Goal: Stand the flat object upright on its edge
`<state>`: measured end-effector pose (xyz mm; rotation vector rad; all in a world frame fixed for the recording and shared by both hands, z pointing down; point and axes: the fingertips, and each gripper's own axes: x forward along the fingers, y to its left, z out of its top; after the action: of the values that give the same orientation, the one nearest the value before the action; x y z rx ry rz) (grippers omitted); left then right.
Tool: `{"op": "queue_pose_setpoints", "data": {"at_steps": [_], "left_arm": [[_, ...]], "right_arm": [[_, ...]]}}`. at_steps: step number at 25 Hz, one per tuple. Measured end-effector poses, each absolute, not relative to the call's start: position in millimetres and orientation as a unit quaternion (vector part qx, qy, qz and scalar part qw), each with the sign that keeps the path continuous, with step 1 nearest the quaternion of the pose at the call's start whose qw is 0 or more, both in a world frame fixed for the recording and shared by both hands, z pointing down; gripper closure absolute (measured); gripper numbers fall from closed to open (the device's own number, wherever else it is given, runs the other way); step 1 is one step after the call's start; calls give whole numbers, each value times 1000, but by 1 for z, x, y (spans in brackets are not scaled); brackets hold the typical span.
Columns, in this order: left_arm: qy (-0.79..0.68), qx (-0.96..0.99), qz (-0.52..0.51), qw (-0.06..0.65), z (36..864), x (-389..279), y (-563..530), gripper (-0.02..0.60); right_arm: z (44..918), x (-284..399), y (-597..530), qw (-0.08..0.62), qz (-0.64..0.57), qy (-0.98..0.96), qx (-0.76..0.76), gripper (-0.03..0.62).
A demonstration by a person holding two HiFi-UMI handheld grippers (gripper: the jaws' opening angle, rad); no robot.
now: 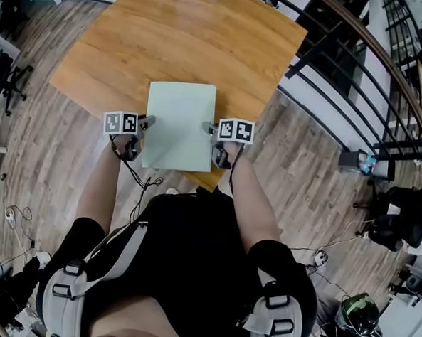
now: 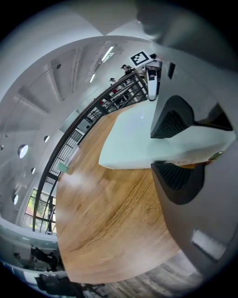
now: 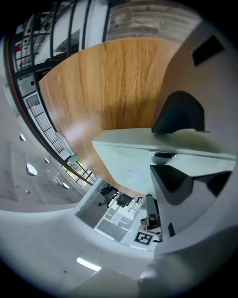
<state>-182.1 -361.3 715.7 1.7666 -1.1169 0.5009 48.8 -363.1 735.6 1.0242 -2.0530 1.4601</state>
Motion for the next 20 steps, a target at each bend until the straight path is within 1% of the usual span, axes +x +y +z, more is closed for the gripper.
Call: {"op": "queue_pose_setpoints", "data": {"at_steps": [1,8,11,15,20], "left_arm": [[-455,721,197,485,718,-182,-361,410],[-435,721,193,503,723,-182,-362,417],[-431,722,200,503,723,-181,-362,420],[-429,725,193,504,719,-180,-362,435],[-422,741,196,484,706,-170,-357,437]], "right_arm": [[738,48,-362,199,536,-735,365,382],[739,50,-364,194,533,-738,367,391],[740,50,-364,190,533,-738,367,391],[739,49,-365,204,532,-739,360,398],[723,58,-357,199,514,-750,365,407]]}}
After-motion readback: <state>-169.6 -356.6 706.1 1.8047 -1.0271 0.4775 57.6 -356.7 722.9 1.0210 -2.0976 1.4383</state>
